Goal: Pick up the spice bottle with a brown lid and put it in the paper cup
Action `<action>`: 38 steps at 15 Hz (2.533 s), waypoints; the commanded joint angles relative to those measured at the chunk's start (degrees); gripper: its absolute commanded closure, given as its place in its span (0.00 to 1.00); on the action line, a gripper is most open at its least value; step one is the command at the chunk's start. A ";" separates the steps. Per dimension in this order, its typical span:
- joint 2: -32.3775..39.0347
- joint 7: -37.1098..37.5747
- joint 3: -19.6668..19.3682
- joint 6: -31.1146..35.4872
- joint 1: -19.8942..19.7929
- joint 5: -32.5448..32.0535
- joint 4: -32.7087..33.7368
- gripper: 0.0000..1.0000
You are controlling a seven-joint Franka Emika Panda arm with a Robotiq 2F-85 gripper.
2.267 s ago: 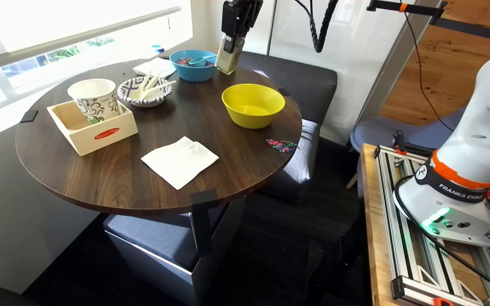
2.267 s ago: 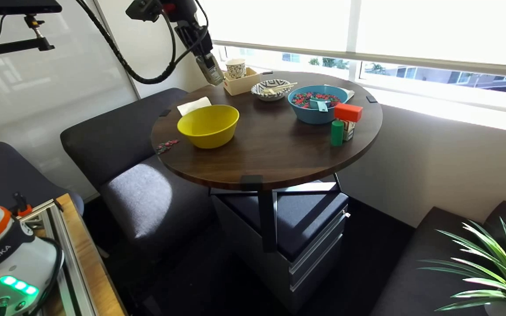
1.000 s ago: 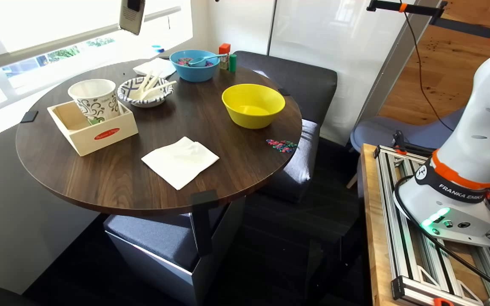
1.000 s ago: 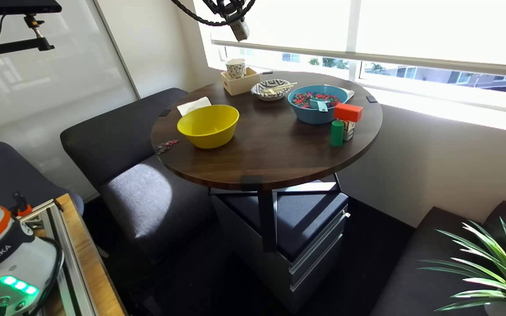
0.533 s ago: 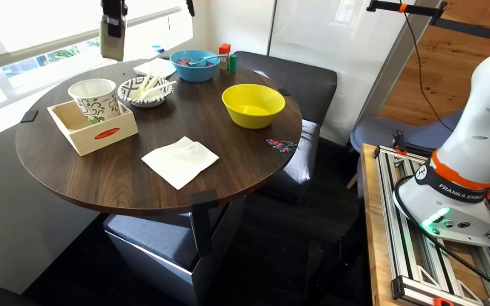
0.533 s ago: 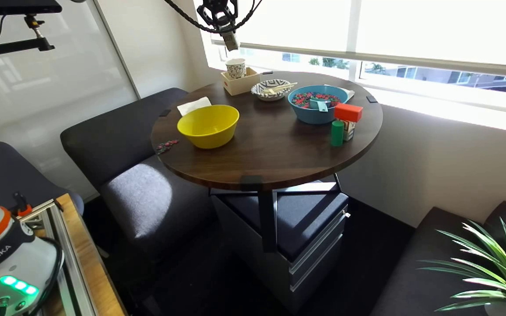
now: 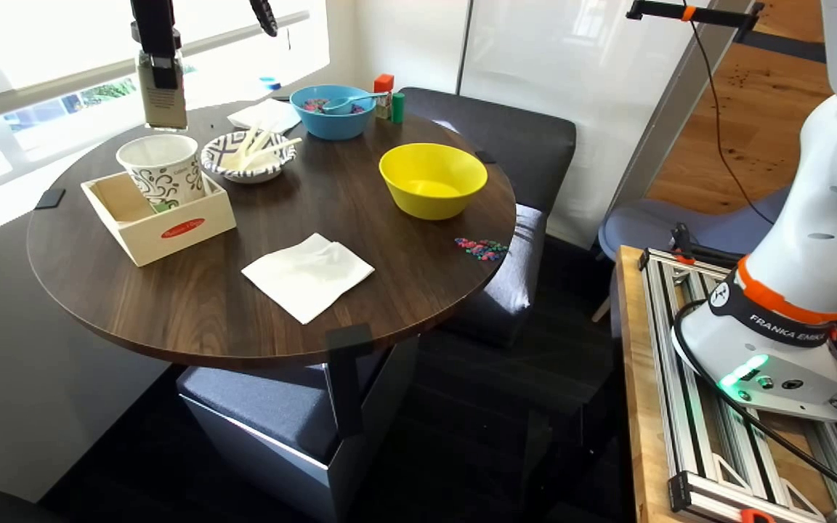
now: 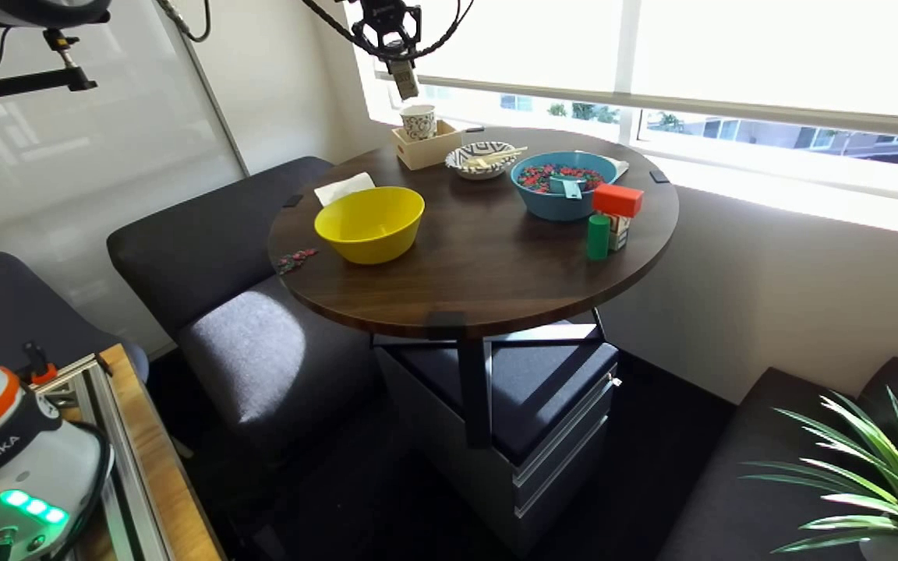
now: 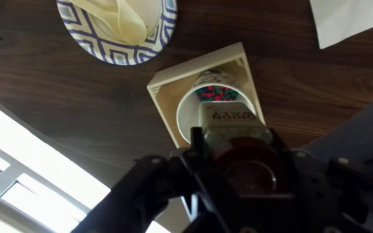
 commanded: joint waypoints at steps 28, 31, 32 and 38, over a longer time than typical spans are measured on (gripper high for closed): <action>21.39 -8.27 -1.20 -10.46 3.44 -0.68 26.77 0.27; 21.44 -8.03 -1.13 -9.82 3.53 -0.55 27.04 0.13; 21.33 -8.01 -1.08 -9.72 3.54 -0.49 27.12 0.06; 17.69 -7.11 -2.62 -10.50 3.78 0.70 27.27 0.00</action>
